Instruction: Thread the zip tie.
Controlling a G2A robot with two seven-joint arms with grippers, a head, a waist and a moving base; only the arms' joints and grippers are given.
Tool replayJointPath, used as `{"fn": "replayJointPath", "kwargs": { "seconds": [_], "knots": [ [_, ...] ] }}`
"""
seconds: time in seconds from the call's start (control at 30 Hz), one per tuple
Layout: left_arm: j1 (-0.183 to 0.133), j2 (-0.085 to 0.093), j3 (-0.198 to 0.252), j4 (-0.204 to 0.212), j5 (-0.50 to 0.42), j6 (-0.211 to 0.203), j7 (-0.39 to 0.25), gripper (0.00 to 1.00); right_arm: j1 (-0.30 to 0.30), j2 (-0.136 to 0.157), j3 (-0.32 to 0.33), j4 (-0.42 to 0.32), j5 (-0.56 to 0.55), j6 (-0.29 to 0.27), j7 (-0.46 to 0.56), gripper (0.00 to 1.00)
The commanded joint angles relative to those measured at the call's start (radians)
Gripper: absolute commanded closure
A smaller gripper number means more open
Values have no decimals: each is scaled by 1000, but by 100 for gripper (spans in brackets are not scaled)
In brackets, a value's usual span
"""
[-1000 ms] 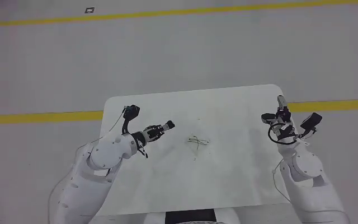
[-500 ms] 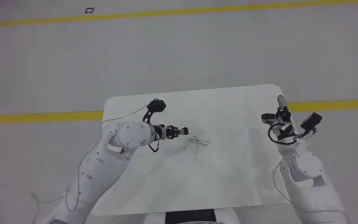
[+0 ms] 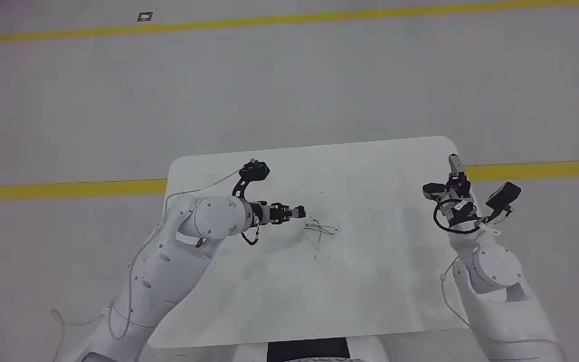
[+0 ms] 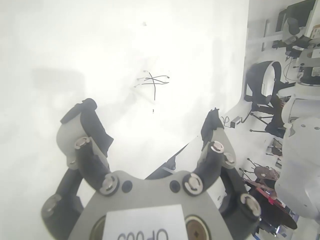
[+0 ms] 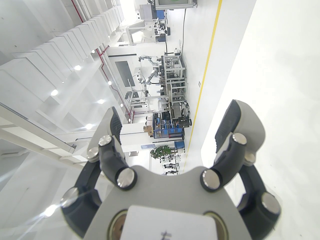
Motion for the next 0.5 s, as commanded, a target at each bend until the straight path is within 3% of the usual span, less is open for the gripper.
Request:
{"fn": "replayJointPath", "kwargs": {
  "seconds": [0.0, 0.47],
  "knots": [
    [0, 0, 0, 0, 0, 0, 0, 0, 0, 0, 0, 0, 0, 0, 0, 0],
    [-4, -1, 12, -10, 2, -10, -5, 0, 0, 0, 0, 0, 0, 0, 0, 0]
  ]
}}
